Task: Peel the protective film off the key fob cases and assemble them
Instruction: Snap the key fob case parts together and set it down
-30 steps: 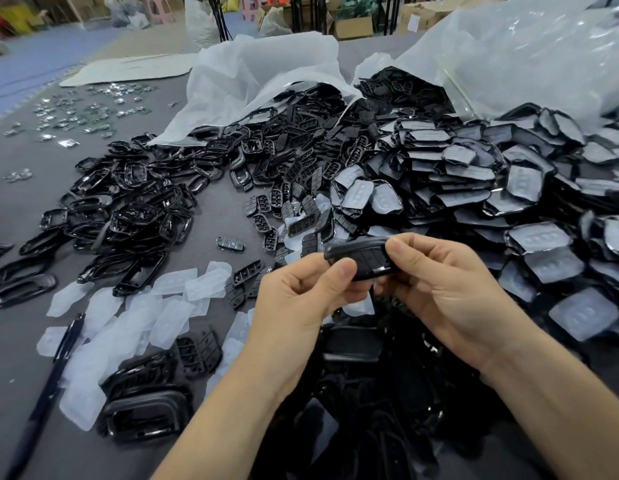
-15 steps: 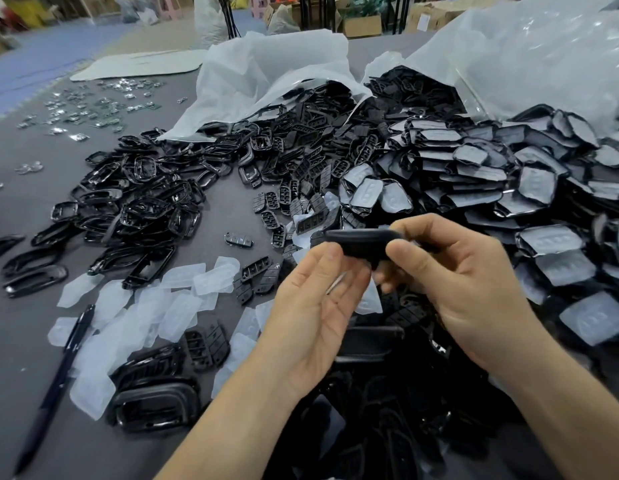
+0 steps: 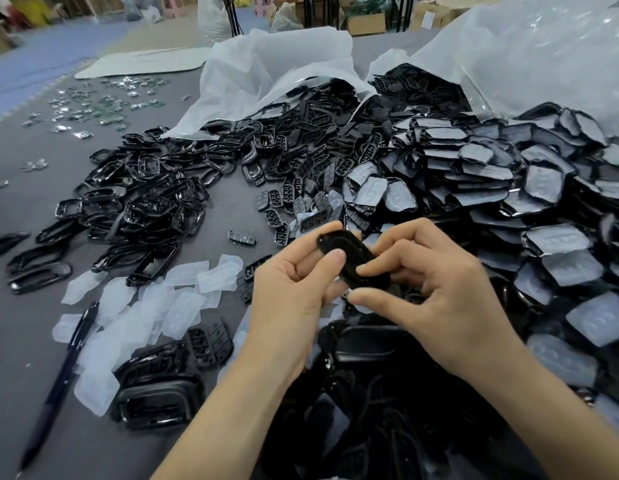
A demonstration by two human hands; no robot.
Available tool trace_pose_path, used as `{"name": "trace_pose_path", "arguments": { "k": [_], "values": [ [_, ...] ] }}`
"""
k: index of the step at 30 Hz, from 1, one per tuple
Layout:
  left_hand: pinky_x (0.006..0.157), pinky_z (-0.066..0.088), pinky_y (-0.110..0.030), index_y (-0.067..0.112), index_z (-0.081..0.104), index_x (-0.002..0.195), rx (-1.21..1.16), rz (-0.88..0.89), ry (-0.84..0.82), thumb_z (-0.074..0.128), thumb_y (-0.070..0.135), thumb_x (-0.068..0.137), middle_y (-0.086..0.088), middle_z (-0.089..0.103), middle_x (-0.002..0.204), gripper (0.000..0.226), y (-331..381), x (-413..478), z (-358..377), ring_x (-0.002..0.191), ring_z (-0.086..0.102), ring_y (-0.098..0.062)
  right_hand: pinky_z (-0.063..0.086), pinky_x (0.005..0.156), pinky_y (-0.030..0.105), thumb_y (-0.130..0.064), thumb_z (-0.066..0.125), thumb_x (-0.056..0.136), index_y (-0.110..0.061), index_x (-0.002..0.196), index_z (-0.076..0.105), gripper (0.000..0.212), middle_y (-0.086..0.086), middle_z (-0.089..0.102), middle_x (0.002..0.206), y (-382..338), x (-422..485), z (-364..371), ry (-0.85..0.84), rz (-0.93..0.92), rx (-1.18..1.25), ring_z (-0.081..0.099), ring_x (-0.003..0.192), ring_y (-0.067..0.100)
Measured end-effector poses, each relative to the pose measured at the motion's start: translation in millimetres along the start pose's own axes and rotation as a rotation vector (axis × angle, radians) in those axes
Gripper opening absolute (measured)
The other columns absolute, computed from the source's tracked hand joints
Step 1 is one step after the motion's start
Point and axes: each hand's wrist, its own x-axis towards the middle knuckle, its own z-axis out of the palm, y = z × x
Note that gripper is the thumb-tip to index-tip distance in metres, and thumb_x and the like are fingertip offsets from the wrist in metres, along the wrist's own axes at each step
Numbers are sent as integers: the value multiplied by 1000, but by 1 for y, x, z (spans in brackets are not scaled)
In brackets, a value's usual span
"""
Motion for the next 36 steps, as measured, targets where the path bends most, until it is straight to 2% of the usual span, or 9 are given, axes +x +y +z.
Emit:
{"name": "trace_pose_path", "arguments": {
  "k": [2, 5, 8, 16, 22, 27, 29, 33, 36],
  "values": [
    [57, 45, -24, 21, 74, 98, 65, 47, -2, 59, 0, 90, -10, 73, 87, 27, 1, -1, 1, 73, 56, -24, 53, 69, 20, -18, 79, 73, -25, 77, 63, 18, -8, 62, 82, 0, 1, 0, 17, 148, 172, 63, 77, 8],
    [60, 55, -19, 24, 71, 99, 107, 112, -31, 57, -2, 90, -2, 76, 87, 31, 3, -4, 5, 75, 69, -12, 56, 65, 23, 0, 75, 76, -22, 79, 56, 29, -6, 65, 71, 2, 1, -2, 18, 334, 348, 64, 65, 7],
    [62, 55, -16, 22, 68, 100, 178, 137, -50, 58, -4, 89, 4, 76, 86, 30, 2, -6, 6, 79, 71, -6, 52, 58, 18, 1, 74, 75, -13, 81, 64, 18, -2, 70, 70, 1, 2, -2, 23, 415, 428, 64, 62, 7],
    [64, 57, -20, 32, 67, 94, 374, 239, 9, 66, 3, 86, 5, 75, 78, 30, -4, -10, 8, 70, 72, -9, 44, 54, 13, -10, 78, 74, -16, 74, 70, 10, -3, 69, 63, 2, 2, -3, -2, 385, 227, 57, 51, 0],
    [75, 59, -38, 21, 69, 102, 472, 182, -6, 69, 2, 84, 0, 75, 78, 26, -7, -8, 6, 73, 73, -14, 53, 67, 35, -13, 75, 79, -18, 77, 72, 7, -1, 72, 70, 4, 0, 2, -6, 368, 36, 67, 67, 18],
    [67, 59, -31, 17, 69, 92, 449, 174, 44, 68, -3, 82, -1, 74, 71, 22, -8, -7, 7, 65, 73, -15, 46, 61, 19, -11, 73, 81, -15, 77, 69, 7, -2, 69, 67, 4, 0, 10, 11, 314, -87, 61, 64, 10],
    [65, 59, -29, 19, 68, 89, 417, 168, 57, 68, -4, 83, -2, 74, 70, 23, -7, -6, 6, 65, 72, -17, 45, 61, 20, -14, 73, 82, -15, 78, 68, 6, -3, 68, 68, 3, 1, 11, 18, 291, -135, 59, 65, 10],
    [70, 60, -32, 22, 68, 88, 400, 154, 49, 68, 0, 83, -2, 74, 72, 22, -7, -6, 5, 67, 72, -16, 54, 68, 32, -14, 76, 77, -18, 78, 68, 9, 0, 72, 72, 5, 4, 3, 1, 371, 71, 67, 68, 14],
    [72, 58, -27, 13, 72, 91, 310, 46, -19, 67, 4, 85, -5, 75, 78, 12, -7, -5, 5, 72, 71, -13, 52, 60, 31, -22, 80, 70, -20, 75, 61, 20, 3, 68, 68, 8, 3, 0, 11, 389, 102, 62, 58, 13]
  ]
}}
